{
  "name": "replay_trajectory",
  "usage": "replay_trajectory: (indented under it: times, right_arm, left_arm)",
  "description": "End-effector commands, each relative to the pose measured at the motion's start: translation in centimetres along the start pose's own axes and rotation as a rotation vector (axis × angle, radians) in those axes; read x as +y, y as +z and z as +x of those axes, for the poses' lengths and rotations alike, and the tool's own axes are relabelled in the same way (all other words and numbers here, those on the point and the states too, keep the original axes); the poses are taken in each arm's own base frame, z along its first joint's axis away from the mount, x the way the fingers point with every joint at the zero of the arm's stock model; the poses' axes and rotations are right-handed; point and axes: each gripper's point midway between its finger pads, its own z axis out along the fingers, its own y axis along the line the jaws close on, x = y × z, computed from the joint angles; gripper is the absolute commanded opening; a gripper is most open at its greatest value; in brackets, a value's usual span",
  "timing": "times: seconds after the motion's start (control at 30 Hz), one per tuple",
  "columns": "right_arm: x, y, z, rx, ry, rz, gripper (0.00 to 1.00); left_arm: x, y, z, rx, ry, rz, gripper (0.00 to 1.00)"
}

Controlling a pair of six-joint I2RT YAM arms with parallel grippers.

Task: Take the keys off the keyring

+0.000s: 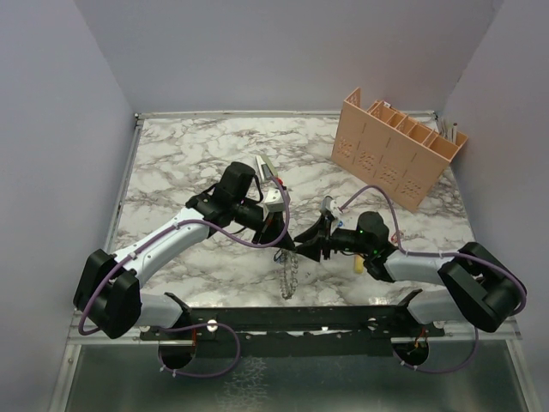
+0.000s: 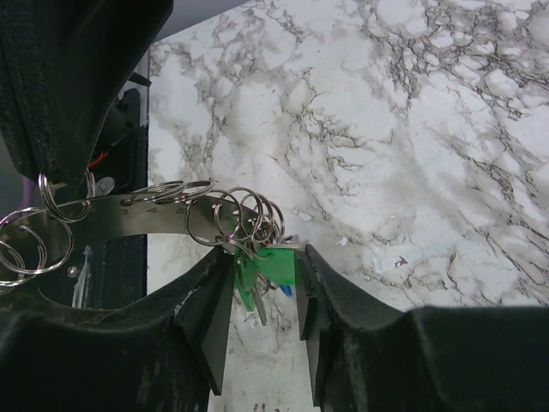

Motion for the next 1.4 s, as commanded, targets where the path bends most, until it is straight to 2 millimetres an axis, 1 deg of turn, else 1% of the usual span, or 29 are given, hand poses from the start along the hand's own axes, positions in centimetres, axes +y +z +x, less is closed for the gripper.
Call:
replay_trajectory:
  times: [0.0,0.07,0.3,0.4,0.67,0.83,1.0,1.2,1.3,1.37]
  right_arm:
    - [0.2,0.7,-1.0,-0.023,-0.020,-0.029,0.39]
    - [0.3,0.7,-0.9,-0.022,-0.019,-0.032,0.34]
    - [0.4,0.6,-1.1,-0.020,-0.032,-0.033,0.06]
    - [-0.1,0.3,-1.3,-0.021,-0.056,0.008,0.01]
    - [-1.4,-1.2,-1.9,-0.016,-0.133,0.135,0.00]
    - [-1.7,-1.8,-2.2,-0.020,-0.158,0.174,0.00]
    - [-2.3,-2.2,-2.3,-0.013,-0.163,0.216,0.00]
    - [-2.6,-2.5,-2.4,-0.006,-0.203,0.235,0.00]
    - [-2.4,-2.5,-2.4,-0.011,-0.207,0.229,0.01]
    - [-2.4,-2.5,-2.5,-0.015,-0.211,0.227,0.00]
  left_arm:
    - [-1.3,-0.2,-1.1,-0.041,0.051,0.057,0.00]
    - [-1.3,-0.2,-1.1,-0.042,0.052,0.059,0.00]
    - [-1.2,-0.2,-1.0,-0.038,0.048,0.046,0.00]
    - [-0.8,-0.3,-0.8,-0.029,0.041,0.019,0.00]
    - [0.3,-0.9,-0.3,0.007,0.051,-0.101,0.00]
    - [1.3,-1.5,0.5,0.059,0.051,-0.184,0.03]
    - [2.2,-2.3,1.2,0.104,0.056,-0.266,0.04]
    - [2.8,-3.0,1.6,0.130,0.064,-0.332,0.04]
    - [3.1,-3.1,1.8,0.139,0.058,-0.350,0.09]
    - [3.2,-3.2,1.9,0.142,0.056,-0.354,0.10]
